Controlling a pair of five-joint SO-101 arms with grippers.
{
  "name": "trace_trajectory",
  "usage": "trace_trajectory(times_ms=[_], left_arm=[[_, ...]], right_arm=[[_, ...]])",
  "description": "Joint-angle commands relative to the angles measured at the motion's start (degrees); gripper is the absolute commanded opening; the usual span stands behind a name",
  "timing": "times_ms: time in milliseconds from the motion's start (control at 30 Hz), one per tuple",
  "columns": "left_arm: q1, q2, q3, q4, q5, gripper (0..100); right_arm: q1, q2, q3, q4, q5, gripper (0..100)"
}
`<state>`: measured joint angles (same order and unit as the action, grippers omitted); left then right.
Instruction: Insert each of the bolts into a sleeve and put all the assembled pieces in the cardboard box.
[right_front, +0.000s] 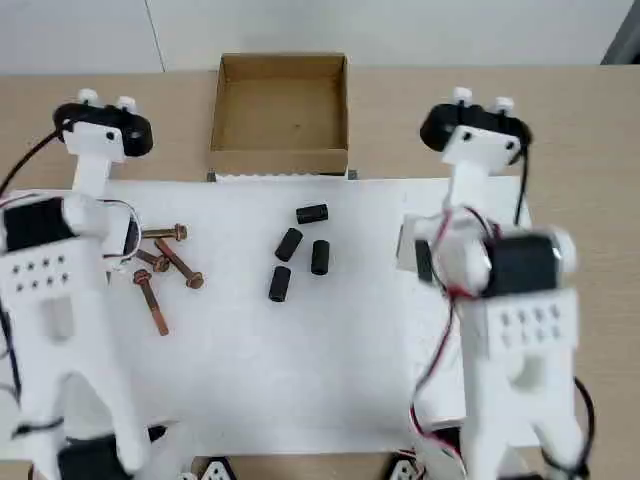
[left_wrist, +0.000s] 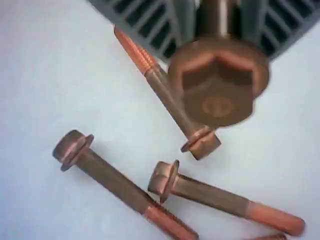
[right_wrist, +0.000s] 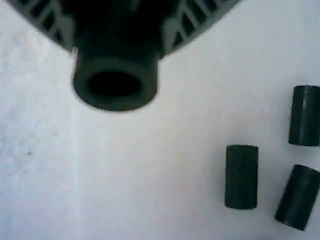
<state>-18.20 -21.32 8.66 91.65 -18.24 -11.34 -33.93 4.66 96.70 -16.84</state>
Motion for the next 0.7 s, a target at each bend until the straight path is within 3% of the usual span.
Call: trace_trajectory(times_ms=[0, 200, 433, 533, 667], left_arm=[[0.4, -9.0, -2.2, 0.6, 0.4, 1], [0.4, -22.8, 5.1, 0.2, 0.4, 1], [0.4, -49.1, 31.1, -10.8, 0.5, 1], [0.4, -62.2, 42.9, -16.8, 4.4, 1], [1.9, -76.0, 52.4, -18.2, 10.0, 1]], right_arm=[[-0.1, -8.0, 1.3, 0.4, 3.3, 0.3], [-0.3, -20.4, 11.6, 0.1, 3.8, 0.2], [-0.3, -33.3, 25.5, -1.5, 3.8, 0.2], [-0.3, -37.1, 30.0, -4.8, 3.8, 0.2], [-0.3, -40.0, 35.4, -10.1, 3.8, 0.2]])
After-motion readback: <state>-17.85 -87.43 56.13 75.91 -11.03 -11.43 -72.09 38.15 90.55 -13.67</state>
